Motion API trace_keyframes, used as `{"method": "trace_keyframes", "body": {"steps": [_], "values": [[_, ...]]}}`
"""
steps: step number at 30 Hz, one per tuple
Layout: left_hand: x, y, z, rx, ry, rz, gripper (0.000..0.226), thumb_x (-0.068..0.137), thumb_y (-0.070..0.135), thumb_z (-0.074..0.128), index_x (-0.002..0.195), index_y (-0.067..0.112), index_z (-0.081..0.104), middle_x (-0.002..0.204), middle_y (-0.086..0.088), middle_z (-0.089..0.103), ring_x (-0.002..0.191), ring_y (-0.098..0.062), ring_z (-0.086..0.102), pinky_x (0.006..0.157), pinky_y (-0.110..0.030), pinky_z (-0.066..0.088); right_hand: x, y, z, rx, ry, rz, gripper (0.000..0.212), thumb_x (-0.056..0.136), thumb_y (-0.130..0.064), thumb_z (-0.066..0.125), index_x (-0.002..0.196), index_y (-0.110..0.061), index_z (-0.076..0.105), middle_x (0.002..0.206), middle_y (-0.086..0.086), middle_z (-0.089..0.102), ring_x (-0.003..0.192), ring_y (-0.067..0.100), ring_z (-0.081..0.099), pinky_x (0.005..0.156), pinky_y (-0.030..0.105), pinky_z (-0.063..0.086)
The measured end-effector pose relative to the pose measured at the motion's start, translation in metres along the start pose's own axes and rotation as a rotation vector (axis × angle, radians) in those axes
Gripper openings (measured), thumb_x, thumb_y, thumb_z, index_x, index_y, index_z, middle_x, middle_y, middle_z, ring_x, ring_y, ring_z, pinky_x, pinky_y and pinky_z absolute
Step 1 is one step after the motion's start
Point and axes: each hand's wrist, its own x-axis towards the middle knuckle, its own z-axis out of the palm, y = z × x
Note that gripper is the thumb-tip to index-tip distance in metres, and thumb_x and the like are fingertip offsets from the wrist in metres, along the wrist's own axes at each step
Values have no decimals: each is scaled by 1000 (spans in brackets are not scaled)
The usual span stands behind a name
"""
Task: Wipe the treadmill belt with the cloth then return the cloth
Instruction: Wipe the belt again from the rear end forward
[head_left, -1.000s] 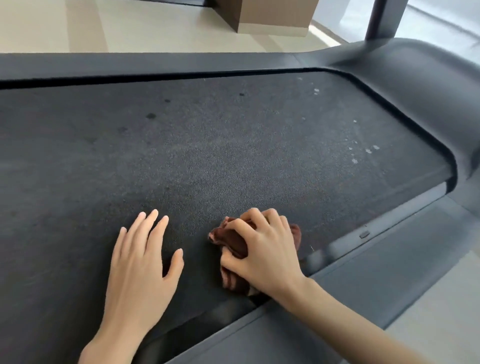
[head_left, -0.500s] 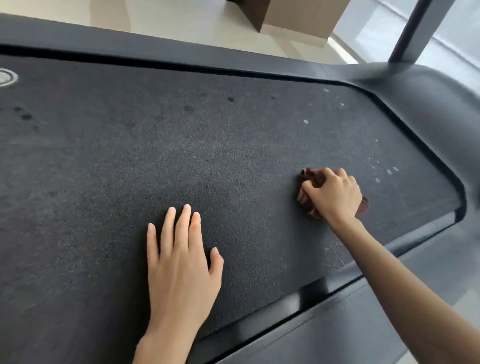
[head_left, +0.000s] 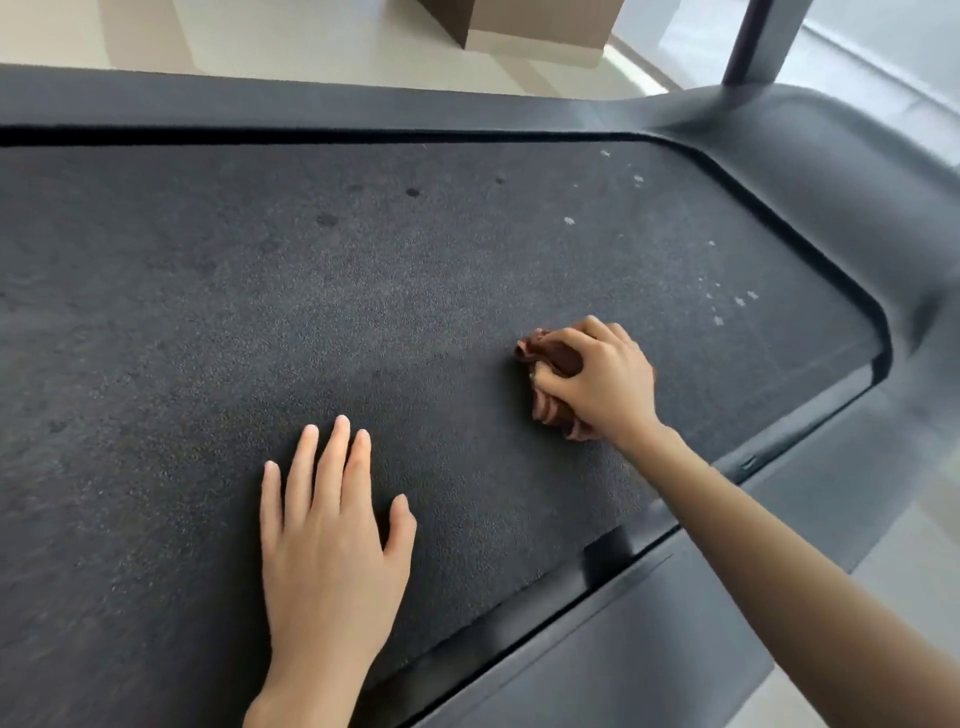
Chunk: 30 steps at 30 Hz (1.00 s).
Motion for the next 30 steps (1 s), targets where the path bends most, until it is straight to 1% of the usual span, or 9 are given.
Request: {"method": "trace_keyframes", "body": {"steps": [4, 7, 11, 14, 16, 19, 23, 27, 30], "values": [[0, 2, 1, -5, 3, 2, 64, 82, 39, 34, 129, 1, 55, 141, -15, 47, 135, -35, 36, 110, -55, 21, -12, 90, -27, -61, -9, 354, 34, 82, -40, 65, 110, -20, 69, 109, 9, 61, 105, 39, 51, 84, 42, 43], [0, 7, 1, -1, -13, 4, 63, 80, 38, 35, 127, 3, 57, 140, -15, 48, 135, -38, 34, 109, -58, 19, -23, 96, -27, -91, 26, 449, 36, 83, -40, 65, 112, -20, 69, 111, 13, 61, 102, 42, 50, 86, 41, 41], [11, 31, 7, -4, -71, 115, 62, 80, 37, 35, 127, 3, 57, 138, -16, 50, 132, -40, 38, 107, -60, 25, -49, 70, -25, -85, 69, 332, 33, 78, -42, 64, 101, -20, 72, 96, 10, 63, 87, 40, 54, 78, 42, 45], [28, 70, 23, 1, -111, 255, 54, 82, 29, 55, 129, 3, 56, 139, -16, 49, 131, -40, 40, 106, -59, 29, -78, 51, -27, -33, 118, 166, 36, 74, -47, 52, 90, -23, 73, 86, 3, 61, 74, 33, 53, 69, 38, 48], [40, 99, 35, -2, -132, 346, 58, 78, 24, 69, 130, 3, 55, 140, -16, 48, 132, -39, 40, 105, -60, 31, -90, 47, -28, -7, 107, 46, 34, 75, -47, 53, 90, -24, 72, 85, -1, 61, 73, 28, 51, 66, 36, 45], [53, 129, 49, 21, -158, 448, 57, 81, 26, 66, 131, 3, 53, 141, -15, 48, 133, -36, 40, 105, -58, 32, -92, 65, -33, 37, 100, -54, 33, 74, -48, 55, 90, -25, 72, 87, -4, 62, 74, 25, 52, 64, 32, 44], [57, 143, 65, 97, -204, 495, 61, 89, 42, 33, 134, 6, 51, 143, -12, 46, 134, -34, 38, 106, -57, 31, -76, 127, -39, 42, 105, 16, 34, 70, -48, 53, 89, -27, 72, 83, -3, 61, 74, 28, 54, 64, 35, 48], [57, 143, 72, 108, -199, 483, 60, 91, 44, 28, 136, 10, 50, 144, -7, 45, 136, -30, 35, 109, -55, 27, -39, 214, -50, -31, 32, 237, 34, 74, -45, 65, 101, -27, 71, 95, 2, 62, 90, 33, 54, 76, 39, 48], [56, 146, 72, 96, -187, 451, 59, 92, 45, 28, 135, 13, 50, 145, -3, 44, 138, -26, 33, 111, -52, 24, -23, 245, -49, -48, 26, 313, 34, 77, -41, 69, 106, -23, 70, 101, 6, 61, 96, 36, 52, 80, 39, 43]]}}
